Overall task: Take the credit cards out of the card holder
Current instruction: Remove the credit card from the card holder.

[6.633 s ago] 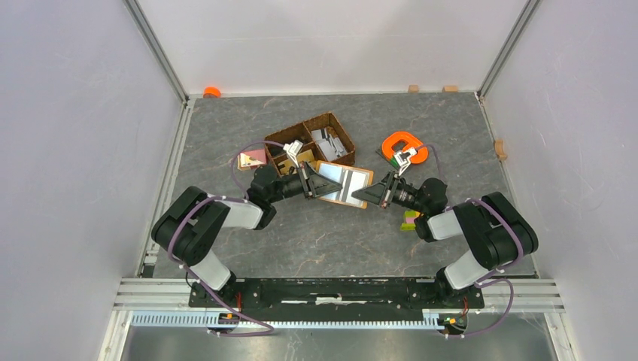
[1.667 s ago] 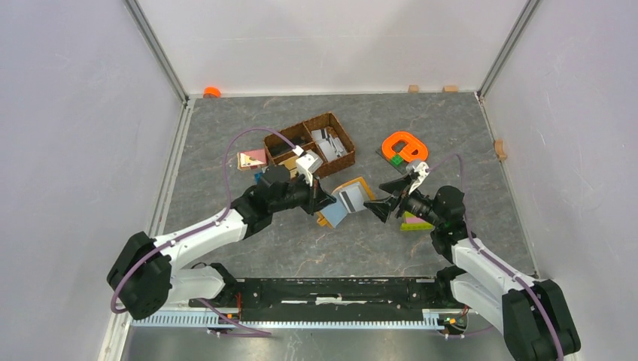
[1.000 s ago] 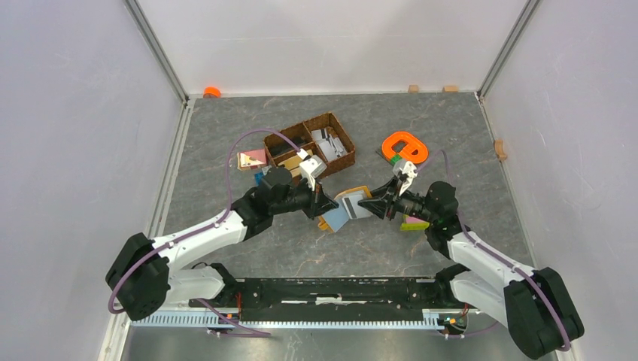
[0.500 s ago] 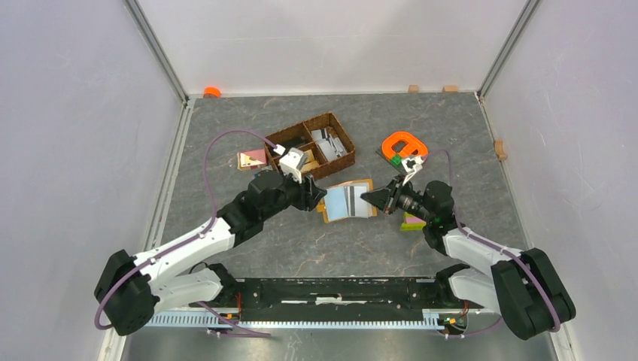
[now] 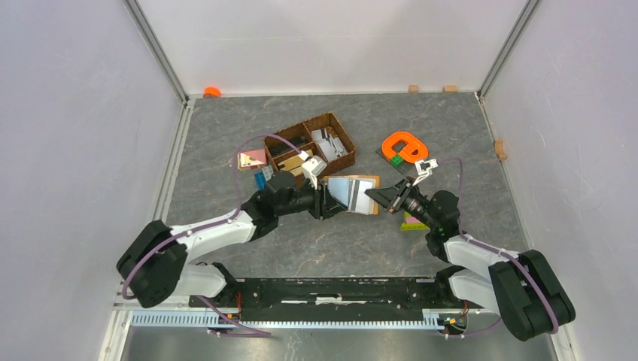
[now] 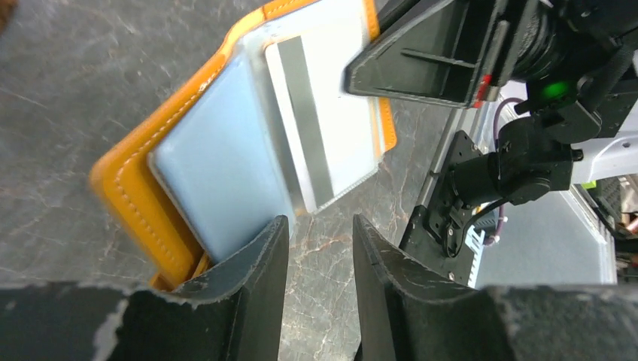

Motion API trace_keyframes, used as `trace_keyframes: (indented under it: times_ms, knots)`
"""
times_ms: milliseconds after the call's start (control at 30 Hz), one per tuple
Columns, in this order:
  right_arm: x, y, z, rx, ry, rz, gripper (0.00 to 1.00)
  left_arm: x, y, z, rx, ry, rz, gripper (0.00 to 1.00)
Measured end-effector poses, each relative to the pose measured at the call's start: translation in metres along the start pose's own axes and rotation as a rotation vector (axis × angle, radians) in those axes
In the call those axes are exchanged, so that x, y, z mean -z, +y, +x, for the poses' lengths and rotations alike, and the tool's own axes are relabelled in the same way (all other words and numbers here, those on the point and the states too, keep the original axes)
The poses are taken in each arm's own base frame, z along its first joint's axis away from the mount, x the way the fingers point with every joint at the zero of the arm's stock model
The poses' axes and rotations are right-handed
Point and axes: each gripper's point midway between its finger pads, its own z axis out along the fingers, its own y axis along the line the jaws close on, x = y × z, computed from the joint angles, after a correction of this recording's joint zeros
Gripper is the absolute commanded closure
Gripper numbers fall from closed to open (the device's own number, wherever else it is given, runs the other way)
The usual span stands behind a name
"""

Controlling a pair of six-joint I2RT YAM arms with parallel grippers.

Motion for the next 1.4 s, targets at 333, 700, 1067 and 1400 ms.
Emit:
trace_keyframes:
  times_ms: [333, 700, 1067, 1400]
  knots:
    - [-0.004, 0.011, 0.008, -0.052, 0.049, -0.095, 1.00, -0.017, 0.006, 0.011, 0.191, 0.042, 0.084, 0.60]
    - [-0.003, 0.016, 0.001, -0.014, 0.022, -0.116, 1.00, -0.016, -0.001, -0.003, 0.354, -0.012, 0.248, 0.90]
    - [-0.005, 0.019, -0.006, 0.003, 0.004, -0.128, 1.00, -0.014, -0.019, -0.004, 0.455, 0.011, 0.403, 0.83]
    - [-0.006, 0.027, -0.011, 0.025, -0.016, -0.158, 1.00, -0.008, -0.029, -0.014, 0.471, -0.009, 0.465, 0.75]
